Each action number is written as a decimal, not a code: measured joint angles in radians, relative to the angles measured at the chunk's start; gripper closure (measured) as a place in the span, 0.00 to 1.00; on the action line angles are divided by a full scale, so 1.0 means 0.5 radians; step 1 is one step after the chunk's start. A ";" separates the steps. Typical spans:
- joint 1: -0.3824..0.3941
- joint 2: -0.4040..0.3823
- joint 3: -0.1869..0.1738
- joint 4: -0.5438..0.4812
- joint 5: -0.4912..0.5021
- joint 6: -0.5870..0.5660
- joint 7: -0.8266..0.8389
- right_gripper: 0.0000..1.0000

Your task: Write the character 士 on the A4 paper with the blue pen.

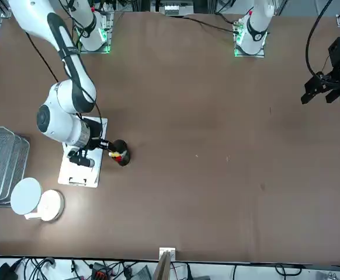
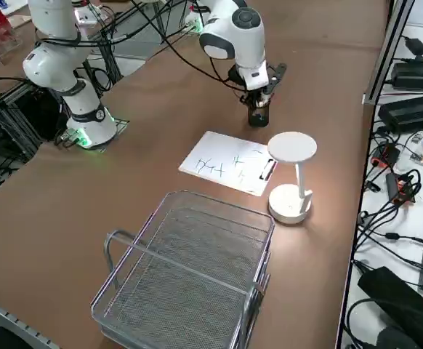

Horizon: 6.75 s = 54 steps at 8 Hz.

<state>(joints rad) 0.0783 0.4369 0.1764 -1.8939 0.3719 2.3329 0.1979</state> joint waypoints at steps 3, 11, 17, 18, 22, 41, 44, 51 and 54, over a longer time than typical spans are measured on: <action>0.000 0.000 0.000 0.016 0.000 -0.026 -0.012 0.80; -0.022 -0.145 -0.099 0.276 -0.002 -0.562 -0.012 0.80; -0.127 -0.419 -0.128 0.335 -0.592 -0.965 -0.277 0.80; -0.158 -0.420 -0.129 0.276 -0.630 -0.981 -0.349 0.80; -0.218 -0.442 -0.129 -0.219 -0.824 -0.664 -0.380 0.80; -0.232 -0.571 -0.126 -0.639 -0.941 -0.379 -0.224 0.80; -0.232 -0.559 -0.126 -0.639 -0.944 -0.369 -0.222 0.80; -0.231 -0.553 -0.109 -0.639 -0.951 -0.366 -0.119 0.80; -0.231 -0.553 -0.106 -0.639 -0.951 -0.365 -0.085 0.80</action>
<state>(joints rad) -0.0371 0.1603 0.1236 -2.2135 -0.1037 2.1502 0.1552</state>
